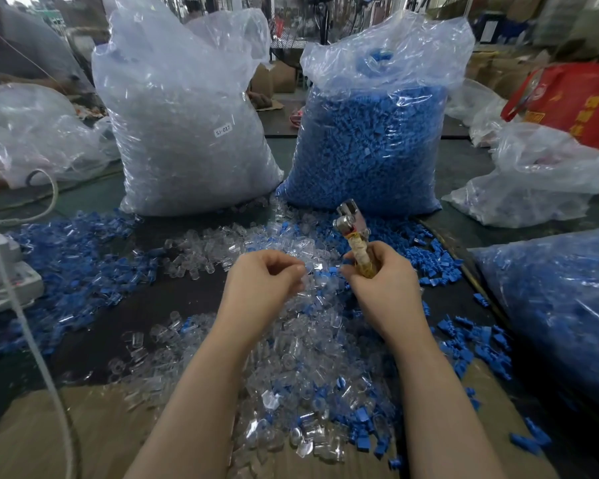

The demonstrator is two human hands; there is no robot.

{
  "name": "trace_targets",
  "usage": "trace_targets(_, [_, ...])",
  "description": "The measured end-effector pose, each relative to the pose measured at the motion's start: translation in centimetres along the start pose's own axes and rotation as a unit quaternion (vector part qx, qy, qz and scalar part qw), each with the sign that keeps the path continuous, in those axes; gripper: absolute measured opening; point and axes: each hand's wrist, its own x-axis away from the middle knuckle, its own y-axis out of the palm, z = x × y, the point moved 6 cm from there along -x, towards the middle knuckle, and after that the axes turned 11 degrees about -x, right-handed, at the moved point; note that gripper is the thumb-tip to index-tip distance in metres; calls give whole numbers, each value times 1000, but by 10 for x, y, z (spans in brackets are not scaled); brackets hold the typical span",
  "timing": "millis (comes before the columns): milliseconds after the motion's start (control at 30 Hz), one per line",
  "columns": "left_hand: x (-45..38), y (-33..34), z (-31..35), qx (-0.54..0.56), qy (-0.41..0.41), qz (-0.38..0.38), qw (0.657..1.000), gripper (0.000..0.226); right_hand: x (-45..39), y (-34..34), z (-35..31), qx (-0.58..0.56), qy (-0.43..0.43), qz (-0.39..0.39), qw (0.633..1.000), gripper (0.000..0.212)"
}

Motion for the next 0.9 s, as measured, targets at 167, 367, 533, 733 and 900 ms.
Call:
trace_targets(167, [0,7,1,177,-38,-72,981,13,2,1,-6,-114,-17,-11,993,18])
trace_targets(367, [3,17,5,287,-70,-123,948,22,8,8,-18,-193,-33,-62,979,16])
trace_targets(533, [5,21,9,294,-67,-139,943,27,8,11,-18,-195,-32,-80,977,15])
trace_targets(733, [6,19,8,234,-59,-122,963,23,9,13,-21,-187,-46,-83,978,15])
trace_targets(900, [4,14,6,211,-59,-81,972,19,10,16,-22,-167,-68,-91,979,19])
